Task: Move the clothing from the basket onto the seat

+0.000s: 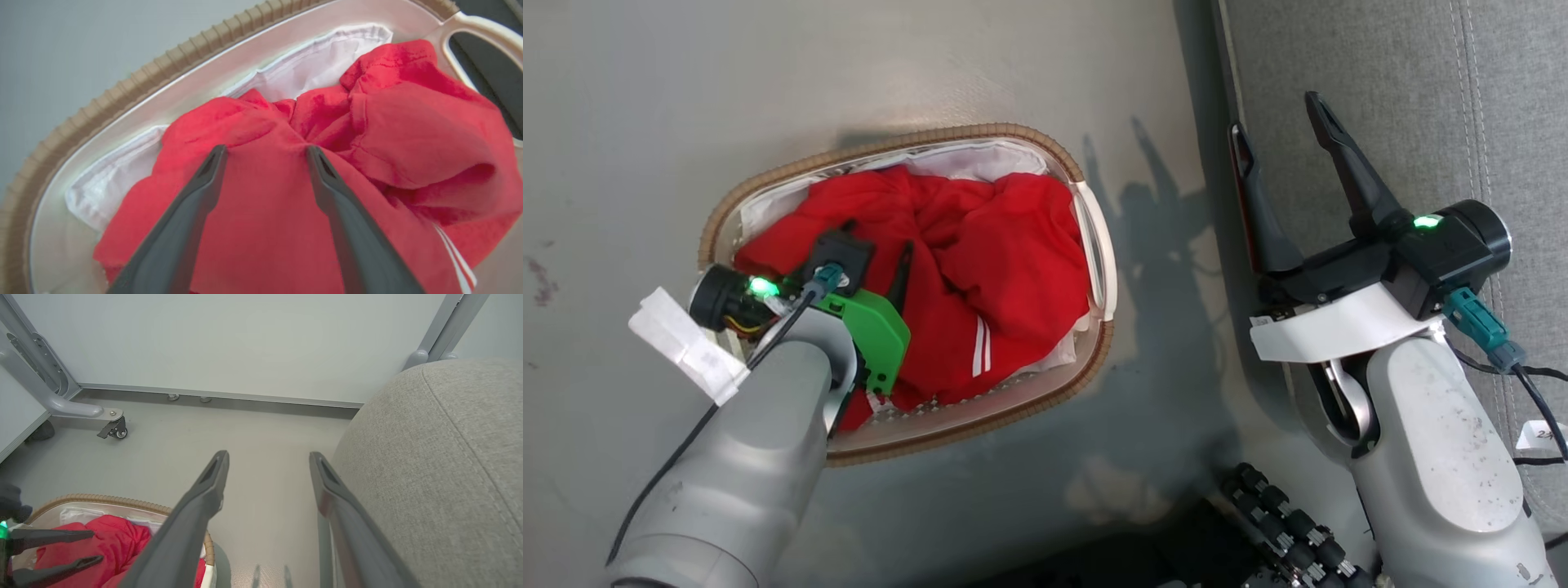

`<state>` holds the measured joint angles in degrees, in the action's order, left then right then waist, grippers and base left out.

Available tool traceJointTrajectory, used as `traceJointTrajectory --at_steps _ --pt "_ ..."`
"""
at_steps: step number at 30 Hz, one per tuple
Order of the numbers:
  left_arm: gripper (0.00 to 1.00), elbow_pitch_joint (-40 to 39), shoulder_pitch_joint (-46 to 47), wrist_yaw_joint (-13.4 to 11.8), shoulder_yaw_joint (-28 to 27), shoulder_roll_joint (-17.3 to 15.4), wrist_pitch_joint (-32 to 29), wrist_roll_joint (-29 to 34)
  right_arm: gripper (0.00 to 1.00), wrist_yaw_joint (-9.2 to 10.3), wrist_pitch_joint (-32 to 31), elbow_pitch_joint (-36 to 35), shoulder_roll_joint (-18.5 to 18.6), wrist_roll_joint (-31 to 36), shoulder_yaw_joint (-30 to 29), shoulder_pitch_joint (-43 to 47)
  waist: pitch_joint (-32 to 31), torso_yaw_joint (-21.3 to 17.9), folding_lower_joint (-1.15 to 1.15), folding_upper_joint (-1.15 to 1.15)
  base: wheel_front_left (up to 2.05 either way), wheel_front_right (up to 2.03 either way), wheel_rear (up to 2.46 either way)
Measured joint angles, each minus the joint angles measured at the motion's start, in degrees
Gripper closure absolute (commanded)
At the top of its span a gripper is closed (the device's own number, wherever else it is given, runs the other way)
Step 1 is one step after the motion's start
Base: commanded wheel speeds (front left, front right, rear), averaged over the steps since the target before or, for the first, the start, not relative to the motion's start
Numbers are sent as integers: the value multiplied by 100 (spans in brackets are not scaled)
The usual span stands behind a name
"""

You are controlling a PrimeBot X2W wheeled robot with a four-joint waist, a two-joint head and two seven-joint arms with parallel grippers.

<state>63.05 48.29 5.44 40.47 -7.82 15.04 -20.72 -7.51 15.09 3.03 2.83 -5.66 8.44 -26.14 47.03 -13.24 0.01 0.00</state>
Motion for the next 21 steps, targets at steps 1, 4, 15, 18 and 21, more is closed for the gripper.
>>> traceJointTrajectory --at_steps 1,4,15,18,21 --pt "0 5 51 -33 15 -10 0 31 0 0 0 -2 0 -21 21 -9 38 -26 0 0 0 0 0" --pt "0 41 166 -67 116 -34 0 205 0 0 0 -11 2 -87 85 -14 136 -100 0 0 0 0 0" --pt "0 786 535 140 578 -79 -204 464 0 0 0 -20 0 -248 258 -27 467 -316 0 0 0 0 0" --pt "0 899 555 169 724 -79 -522 460 0 0 0 -29 0 -286 286 -42 534 -352 0 0 0 0 0" --pt "0 942 577 185 803 -83 -686 428 0 0 0 -22 0 -319 288 -99 571 -384 0 0 0 0 0"
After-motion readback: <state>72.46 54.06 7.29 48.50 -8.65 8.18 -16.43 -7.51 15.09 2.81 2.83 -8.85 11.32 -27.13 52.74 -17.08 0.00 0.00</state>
